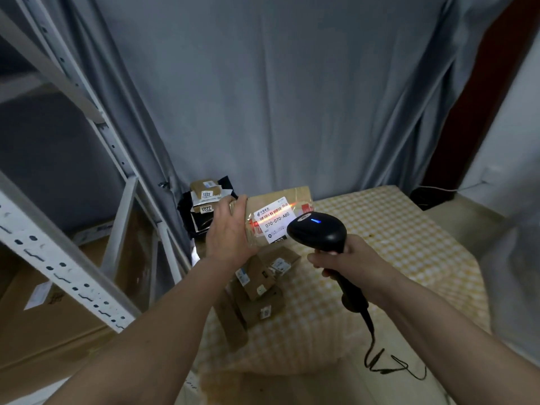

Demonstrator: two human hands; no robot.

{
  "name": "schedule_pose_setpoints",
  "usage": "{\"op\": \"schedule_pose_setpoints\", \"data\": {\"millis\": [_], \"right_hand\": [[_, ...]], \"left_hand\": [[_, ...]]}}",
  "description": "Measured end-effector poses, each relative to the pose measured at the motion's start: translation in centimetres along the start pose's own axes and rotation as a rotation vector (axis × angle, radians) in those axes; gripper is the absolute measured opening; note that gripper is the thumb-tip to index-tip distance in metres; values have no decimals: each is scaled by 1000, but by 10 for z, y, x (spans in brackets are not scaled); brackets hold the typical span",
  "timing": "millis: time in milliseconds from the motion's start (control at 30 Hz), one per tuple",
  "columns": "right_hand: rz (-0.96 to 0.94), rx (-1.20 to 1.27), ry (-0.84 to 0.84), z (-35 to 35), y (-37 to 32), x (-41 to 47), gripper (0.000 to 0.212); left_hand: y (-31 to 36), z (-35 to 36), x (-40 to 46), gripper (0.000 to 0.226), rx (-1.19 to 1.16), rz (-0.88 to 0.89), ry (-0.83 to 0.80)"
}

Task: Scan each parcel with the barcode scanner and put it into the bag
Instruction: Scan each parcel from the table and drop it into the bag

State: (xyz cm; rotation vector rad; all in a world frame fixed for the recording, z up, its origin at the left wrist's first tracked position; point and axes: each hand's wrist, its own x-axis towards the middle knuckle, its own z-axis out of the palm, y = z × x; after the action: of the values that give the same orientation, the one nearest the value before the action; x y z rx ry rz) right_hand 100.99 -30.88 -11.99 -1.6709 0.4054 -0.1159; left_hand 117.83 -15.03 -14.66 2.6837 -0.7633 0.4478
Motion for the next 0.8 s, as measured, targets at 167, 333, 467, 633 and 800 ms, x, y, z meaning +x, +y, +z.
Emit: {"op": "schedule_pose_setpoints", "data": {"millis": [167, 333, 467, 633, 800], "right_hand": [[23, 131, 113, -49, 6, -12, 12], [85, 244, 297, -129, 25, -35, 23], [127, 353, 475, -204, 45, -60, 23], [166, 438, 659, -299, 76, -97, 19], [204, 523, 783, -379, 105, -132, 25]], "left_hand": [[60, 10, 14, 112, -53, 20, -88], [161, 46, 34, 101, -290, -111, -274], [266, 82, 40, 102, -407, -139, -380], [397, 124, 35, 102, -510, -176, -554], [497, 171, 23, 101, -541, -211, -769]]}}
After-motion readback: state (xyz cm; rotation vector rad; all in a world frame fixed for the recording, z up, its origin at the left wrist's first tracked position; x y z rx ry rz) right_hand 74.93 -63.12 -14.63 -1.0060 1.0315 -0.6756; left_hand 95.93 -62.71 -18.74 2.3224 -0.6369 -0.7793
